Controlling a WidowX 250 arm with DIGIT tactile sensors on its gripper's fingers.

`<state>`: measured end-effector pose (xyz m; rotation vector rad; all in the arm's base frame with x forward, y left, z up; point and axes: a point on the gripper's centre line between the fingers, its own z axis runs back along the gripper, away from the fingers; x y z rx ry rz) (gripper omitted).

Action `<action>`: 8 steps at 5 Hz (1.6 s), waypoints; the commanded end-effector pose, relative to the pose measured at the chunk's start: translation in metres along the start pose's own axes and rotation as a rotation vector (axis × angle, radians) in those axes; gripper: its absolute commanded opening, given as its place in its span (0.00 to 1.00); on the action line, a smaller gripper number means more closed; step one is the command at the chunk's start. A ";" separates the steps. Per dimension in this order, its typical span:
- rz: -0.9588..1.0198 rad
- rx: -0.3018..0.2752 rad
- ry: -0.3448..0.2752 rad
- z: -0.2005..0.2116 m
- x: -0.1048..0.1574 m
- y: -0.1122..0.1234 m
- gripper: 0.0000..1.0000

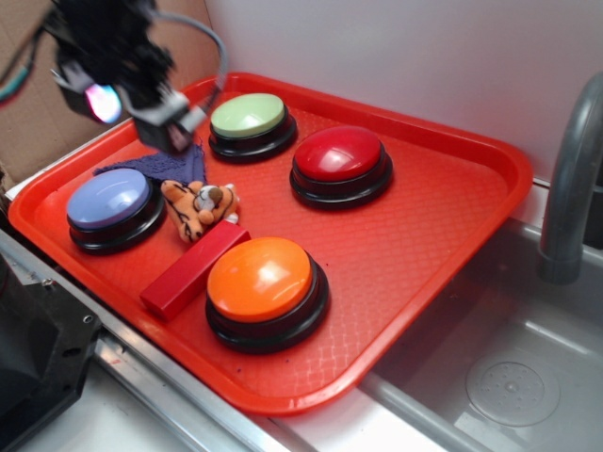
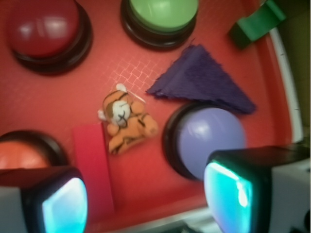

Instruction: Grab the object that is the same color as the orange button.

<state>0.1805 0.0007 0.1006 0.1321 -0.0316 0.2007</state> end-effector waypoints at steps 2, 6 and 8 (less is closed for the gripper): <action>0.081 0.018 -0.008 -0.069 0.041 0.003 1.00; -0.010 -0.074 0.004 -0.060 0.036 0.004 0.00; 0.021 -0.065 -0.038 0.023 0.058 0.010 0.00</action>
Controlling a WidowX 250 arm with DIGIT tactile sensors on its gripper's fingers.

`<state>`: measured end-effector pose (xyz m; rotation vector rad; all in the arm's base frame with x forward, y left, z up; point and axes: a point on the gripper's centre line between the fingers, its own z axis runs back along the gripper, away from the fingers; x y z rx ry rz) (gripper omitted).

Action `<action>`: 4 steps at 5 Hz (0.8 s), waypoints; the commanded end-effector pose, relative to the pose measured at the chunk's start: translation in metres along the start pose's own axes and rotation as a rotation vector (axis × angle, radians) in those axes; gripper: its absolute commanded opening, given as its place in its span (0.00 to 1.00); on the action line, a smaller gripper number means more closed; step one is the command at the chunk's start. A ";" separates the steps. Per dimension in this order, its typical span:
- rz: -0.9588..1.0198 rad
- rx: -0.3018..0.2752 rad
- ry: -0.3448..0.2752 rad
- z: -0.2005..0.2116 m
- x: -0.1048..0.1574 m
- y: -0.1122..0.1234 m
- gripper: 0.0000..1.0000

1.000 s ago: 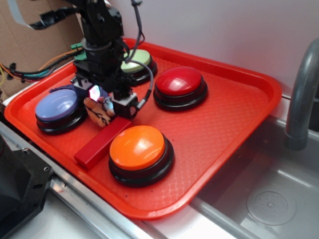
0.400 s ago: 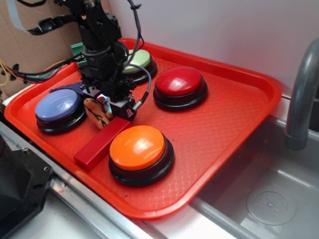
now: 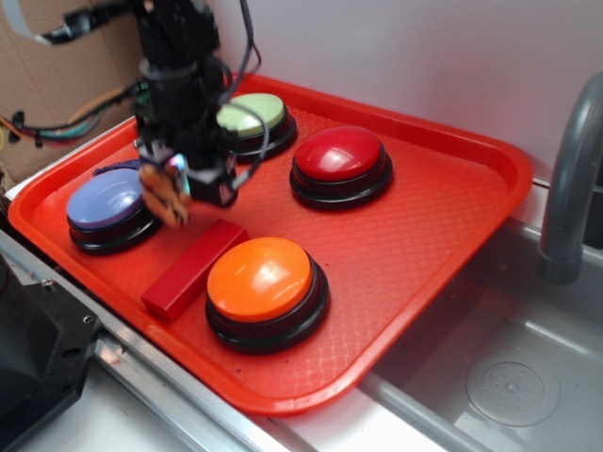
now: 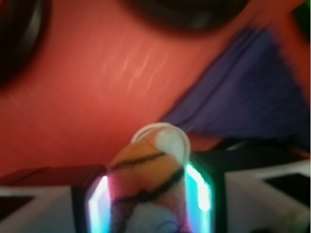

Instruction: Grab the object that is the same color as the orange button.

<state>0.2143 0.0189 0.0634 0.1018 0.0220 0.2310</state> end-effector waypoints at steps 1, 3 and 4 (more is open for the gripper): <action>0.016 -0.083 -0.161 0.116 0.021 0.004 0.00; 0.010 -0.070 -0.213 0.149 0.020 0.006 0.00; 0.092 0.052 -0.203 0.130 0.022 0.006 0.00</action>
